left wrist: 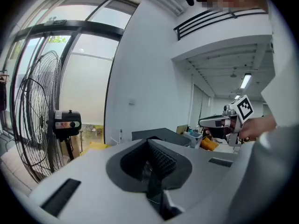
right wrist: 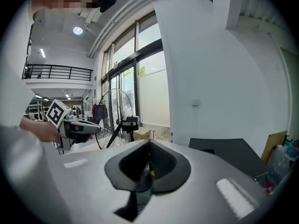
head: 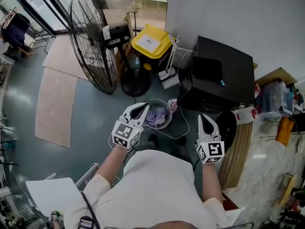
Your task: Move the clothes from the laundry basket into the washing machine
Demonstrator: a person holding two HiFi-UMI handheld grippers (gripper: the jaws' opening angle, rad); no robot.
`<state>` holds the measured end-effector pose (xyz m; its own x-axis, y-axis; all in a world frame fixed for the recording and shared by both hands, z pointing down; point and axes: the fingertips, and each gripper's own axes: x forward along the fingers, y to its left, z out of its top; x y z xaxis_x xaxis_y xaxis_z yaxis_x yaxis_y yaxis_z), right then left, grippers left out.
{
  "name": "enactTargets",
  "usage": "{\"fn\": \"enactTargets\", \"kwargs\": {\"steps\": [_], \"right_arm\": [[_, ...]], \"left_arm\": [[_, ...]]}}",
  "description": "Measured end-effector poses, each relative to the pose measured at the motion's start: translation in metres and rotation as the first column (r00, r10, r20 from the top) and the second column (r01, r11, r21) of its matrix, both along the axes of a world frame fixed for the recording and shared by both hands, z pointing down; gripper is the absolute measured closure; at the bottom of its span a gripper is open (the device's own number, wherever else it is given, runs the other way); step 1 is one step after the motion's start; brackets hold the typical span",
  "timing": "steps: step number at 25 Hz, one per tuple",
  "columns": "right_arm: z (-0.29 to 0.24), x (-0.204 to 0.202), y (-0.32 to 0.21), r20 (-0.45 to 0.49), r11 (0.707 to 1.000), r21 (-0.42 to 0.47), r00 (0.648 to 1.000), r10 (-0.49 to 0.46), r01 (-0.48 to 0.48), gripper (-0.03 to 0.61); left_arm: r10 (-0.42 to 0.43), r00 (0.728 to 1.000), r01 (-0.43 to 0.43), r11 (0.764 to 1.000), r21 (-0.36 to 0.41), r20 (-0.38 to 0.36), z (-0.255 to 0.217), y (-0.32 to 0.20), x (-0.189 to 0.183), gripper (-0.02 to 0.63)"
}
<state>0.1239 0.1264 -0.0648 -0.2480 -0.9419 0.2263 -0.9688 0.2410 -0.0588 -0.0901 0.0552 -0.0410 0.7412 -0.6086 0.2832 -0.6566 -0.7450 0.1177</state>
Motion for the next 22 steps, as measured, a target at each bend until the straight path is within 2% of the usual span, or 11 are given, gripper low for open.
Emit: {"fn": "enactTargets", "kwargs": {"steps": [4,8,11,17,22], "right_arm": [[0.006,0.010,-0.017,0.019,0.997,-0.018,0.997,-0.076,0.076,0.566],[0.008,0.021,-0.029,-0.022,0.985,-0.032,0.985,-0.170,0.169,0.566],[0.012,0.029,-0.037,-0.012,0.973,-0.050,0.974,-0.228,0.227,0.566],[0.032,0.041,-0.064,-0.018,0.937,-0.100,0.941,-0.339,0.336,0.568],[0.059,0.040,-0.078,-0.003,0.885,-0.185,0.901,-0.434,0.426,0.568]], "left_arm": [[-0.057,0.998,0.057,0.998,0.015,0.026,0.002,-0.004,0.008,0.607],[-0.150,0.989,0.150,0.989,-0.008,0.005,0.004,-0.005,0.016,0.607],[-0.206,0.979,0.205,0.978,-0.027,-0.013,0.008,-0.002,0.024,0.607],[-0.288,0.958,0.287,0.957,-0.049,-0.010,0.025,-0.013,0.041,0.607],[-0.369,0.929,0.368,0.925,-0.099,0.003,0.041,-0.014,0.044,0.607]]}}
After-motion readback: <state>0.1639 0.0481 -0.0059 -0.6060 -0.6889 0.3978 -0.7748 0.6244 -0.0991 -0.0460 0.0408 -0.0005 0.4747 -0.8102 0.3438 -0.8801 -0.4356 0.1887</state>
